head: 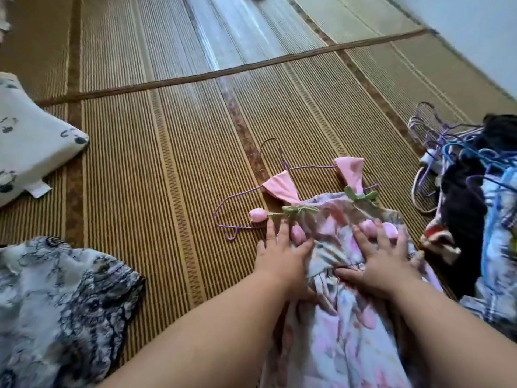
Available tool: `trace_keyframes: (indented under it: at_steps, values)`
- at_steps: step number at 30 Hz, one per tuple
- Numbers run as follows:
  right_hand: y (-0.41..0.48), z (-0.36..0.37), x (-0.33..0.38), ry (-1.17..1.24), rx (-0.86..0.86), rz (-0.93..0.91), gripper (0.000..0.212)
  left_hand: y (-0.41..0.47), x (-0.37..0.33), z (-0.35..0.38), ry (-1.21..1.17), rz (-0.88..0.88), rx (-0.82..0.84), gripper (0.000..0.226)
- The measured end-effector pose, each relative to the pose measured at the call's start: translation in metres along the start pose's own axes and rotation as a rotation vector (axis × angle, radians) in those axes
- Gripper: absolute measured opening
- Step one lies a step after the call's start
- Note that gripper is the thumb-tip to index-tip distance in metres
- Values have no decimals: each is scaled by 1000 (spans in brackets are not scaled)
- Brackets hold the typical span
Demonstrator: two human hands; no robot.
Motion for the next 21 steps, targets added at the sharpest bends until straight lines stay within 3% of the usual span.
trace_keyframes:
  at_steps: [4, 9, 12, 16, 21]
  values:
    - [-6, 0, 17, 75, -33, 4, 116, -12, 16, 1, -104, 89, -65, 105]
    - [-43, 25, 89, 175, -286, 13, 84, -74, 88, 6, -165, -51, -311, 81]
    - [-74, 31, 158, 257, -372, -176, 75, -129, 148, 5, -161, -183, -432, 66]
    - [-109, 37, 264, 226, -366, -535, 73, -205, 231, 3, -120, -380, -450, 65]
    - [-138, 60, 391, 56, -148, -897, 69, -267, 303, 7, -72, -728, -336, 68]
Point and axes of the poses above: each hand's wrist, its own y-axis towards the middle knuckle, its own z-axis out of the palm, x = y × z, the point moved 1 cm from there along y, towards the middle knuckle, and after that the axes turned 2 degrees about x, right-handed, at the moved point
